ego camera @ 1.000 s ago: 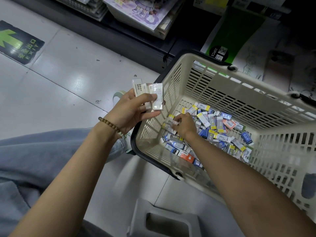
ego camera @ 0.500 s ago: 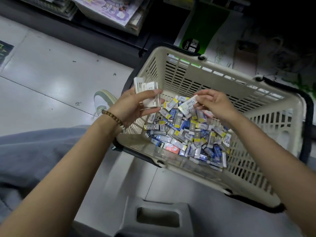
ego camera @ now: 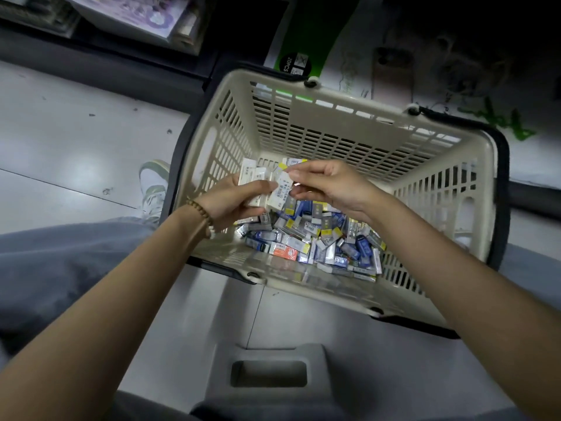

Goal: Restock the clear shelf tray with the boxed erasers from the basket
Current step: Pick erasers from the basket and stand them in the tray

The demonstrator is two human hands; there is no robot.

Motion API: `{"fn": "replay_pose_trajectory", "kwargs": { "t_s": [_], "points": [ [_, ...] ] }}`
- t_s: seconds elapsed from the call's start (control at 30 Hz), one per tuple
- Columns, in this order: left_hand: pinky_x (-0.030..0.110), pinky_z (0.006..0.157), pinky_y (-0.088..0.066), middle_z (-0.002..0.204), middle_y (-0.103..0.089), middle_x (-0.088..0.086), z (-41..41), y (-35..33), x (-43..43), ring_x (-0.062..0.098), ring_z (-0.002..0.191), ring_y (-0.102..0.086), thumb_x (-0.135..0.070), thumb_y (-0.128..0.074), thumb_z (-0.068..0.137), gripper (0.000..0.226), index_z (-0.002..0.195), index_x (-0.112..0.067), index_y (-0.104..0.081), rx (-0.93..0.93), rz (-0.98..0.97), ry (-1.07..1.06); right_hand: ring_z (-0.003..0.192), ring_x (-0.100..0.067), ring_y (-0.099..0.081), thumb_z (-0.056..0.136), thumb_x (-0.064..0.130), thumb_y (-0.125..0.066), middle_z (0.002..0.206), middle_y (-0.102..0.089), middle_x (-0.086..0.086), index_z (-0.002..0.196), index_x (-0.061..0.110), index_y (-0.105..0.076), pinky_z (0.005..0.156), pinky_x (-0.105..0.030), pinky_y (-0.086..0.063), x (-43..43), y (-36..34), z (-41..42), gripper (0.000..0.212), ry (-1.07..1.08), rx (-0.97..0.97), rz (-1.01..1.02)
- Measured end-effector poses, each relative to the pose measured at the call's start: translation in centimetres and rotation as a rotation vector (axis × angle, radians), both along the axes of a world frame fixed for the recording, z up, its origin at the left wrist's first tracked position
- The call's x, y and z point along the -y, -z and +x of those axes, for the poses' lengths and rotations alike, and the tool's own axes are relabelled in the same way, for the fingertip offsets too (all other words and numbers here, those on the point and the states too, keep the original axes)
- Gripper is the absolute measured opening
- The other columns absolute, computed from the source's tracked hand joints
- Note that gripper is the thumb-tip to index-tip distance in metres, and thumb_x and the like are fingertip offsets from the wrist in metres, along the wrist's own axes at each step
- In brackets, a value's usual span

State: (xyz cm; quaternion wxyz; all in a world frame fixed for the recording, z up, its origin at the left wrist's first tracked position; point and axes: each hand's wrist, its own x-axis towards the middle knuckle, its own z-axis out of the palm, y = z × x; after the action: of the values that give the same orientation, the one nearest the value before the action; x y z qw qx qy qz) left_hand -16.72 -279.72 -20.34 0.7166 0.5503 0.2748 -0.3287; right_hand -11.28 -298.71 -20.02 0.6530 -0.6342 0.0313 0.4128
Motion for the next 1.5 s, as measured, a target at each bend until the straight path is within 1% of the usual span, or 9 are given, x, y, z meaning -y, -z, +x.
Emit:
{"fn": "replay_pose_trajectory", "kwargs": {
  "t_s": [0.13,0.3,0.47,0.67,0.8,1.0,1.1,1.37,1.5],
  "points": [
    [0.01,0.046,-0.047,0.053,-0.054,-0.009,0.2,0.6,-0.6,0.0,0.047,-0.054,-0.021,-0.073,0.067,0.03,0.085,-0.011,-0.051,-0.072,0.037,-0.055,0.074,-0.009,-0.071,0.086,0.003,-0.061,0.078,-0.074,0.0,0.093,0.01,-0.067,0.066,-0.014,-0.054,0.7,1.0,0.3,0.011,0.064,-0.038,0.066],
    [0.01,0.045,-0.048,0.101,-0.06,0.009,0.5,0.6,-0.7,0.004,0.057,-0.06,-0.018,-0.078,0.061,0.09,0.135,0.008,-0.033,-0.123,0.063,-0.092,0.081,-0.008,-0.068,0.088,0.015,-0.063,0.102,-0.071,-0.004,0.1,0.018,-0.066,0.071,-0.016,-0.056,2.7,3.7,0.5,0.013,-0.063,0.081,-0.219],
    [0.016,0.05,-0.054,0.059,-0.056,0.002,1.1,1.9,-0.9,0.003,0.04,-0.056,-0.017,-0.08,0.059,0.107,0.144,0.005,-0.018,-0.136,0.18,-0.099,0.085,-0.019,-0.062,0.089,0.009,-0.062,0.113,-0.065,-0.014,0.109,0.007,-0.064,0.067,-0.019,-0.053,6.3,7.6,-1.3,0.021,-0.014,0.106,-0.477],
    [0.018,0.055,-0.056,0.077,-0.058,0.006,1.4,2.3,-1.4,0.007,0.054,-0.067,-0.027,-0.085,0.042,0.124,0.145,0.001,-0.021,-0.163,0.177,-0.146,0.101,-0.018,-0.061,0.086,0.01,-0.066,0.116,-0.064,-0.011,0.115,0.007,-0.061,0.076,-0.014,-0.047,6.5,8.4,-0.5,0.03,0.037,0.164,-0.473],
    [0.024,0.067,-0.059,0.066,-0.061,0.002,1.8,2.5,-1.8,0.009,0.06,-0.069,-0.036,-0.09,0.025,0.102,0.113,0.0,-0.054,-0.194,0.178,-0.185,0.103,-0.021,-0.057,0.088,0.012,-0.064,0.121,-0.058,-0.013,0.123,0.01,-0.058,0.09,-0.029,-0.046,2.5,9.2,-0.3,0.036,-0.15,0.26,-0.446],
    [0.017,0.052,-0.054,0.107,-0.057,0.016,2.1,1.6,-1.2,0.014,0.071,-0.072,-0.034,-0.085,0.043,0.115,0.139,-0.002,-0.029,-0.182,0.211,-0.215,0.133,-0.025,-0.036,0.092,0.021,-0.058,0.145,-0.039,-0.007,0.138,0.015,-0.044,0.11,-0.037,-0.031,-3.2,12.4,0.2,0.048,-0.324,0.373,-0.508],
    [0.016,0.057,-0.055,0.065,-0.058,0.007,2.0,1.7,-1.6,0.011,0.064,-0.071,-0.034,-0.082,0.048,0.069,0.099,0.0,-0.051,-0.183,0.16,-0.228,0.127,-0.026,-0.041,0.092,0.034,-0.057,0.134,-0.049,-0.007,0.133,0.02,-0.052,0.104,-0.037,-0.034,-4.0,13.9,-0.2,0.044,-0.363,0.432,-0.693],
    [0.017,0.061,-0.055,0.057,-0.046,0.0,3.3,-0.7,-3.1,0.003,0.055,-0.059,-0.029,-0.073,0.07,0.042,0.099,-0.002,-0.06,-0.093,0.081,-0.221,0.116,-0.024,-0.044,0.079,0.029,-0.073,0.112,-0.061,-0.004,0.1,0.017,-0.07,0.098,-0.035,-0.031,-6.3,14.6,-1.8,0.024,-0.11,0.466,-0.885],
    [0.015,0.055,-0.053,0.082,-0.072,0.005,3.2,-2.2,-3.4,0.012,0.085,-0.071,-0.024,-0.071,0.068,0.039,0.099,-0.002,-0.062,-0.046,0.0,-0.211,0.085,-0.021,-0.057,0.082,0.018,-0.072,0.084,-0.065,-0.004,0.096,0.004,-0.066,0.087,-0.039,-0.048,-5.1,13.6,-1.9,0.021,0.0,0.234,-0.629]
  ]
}}
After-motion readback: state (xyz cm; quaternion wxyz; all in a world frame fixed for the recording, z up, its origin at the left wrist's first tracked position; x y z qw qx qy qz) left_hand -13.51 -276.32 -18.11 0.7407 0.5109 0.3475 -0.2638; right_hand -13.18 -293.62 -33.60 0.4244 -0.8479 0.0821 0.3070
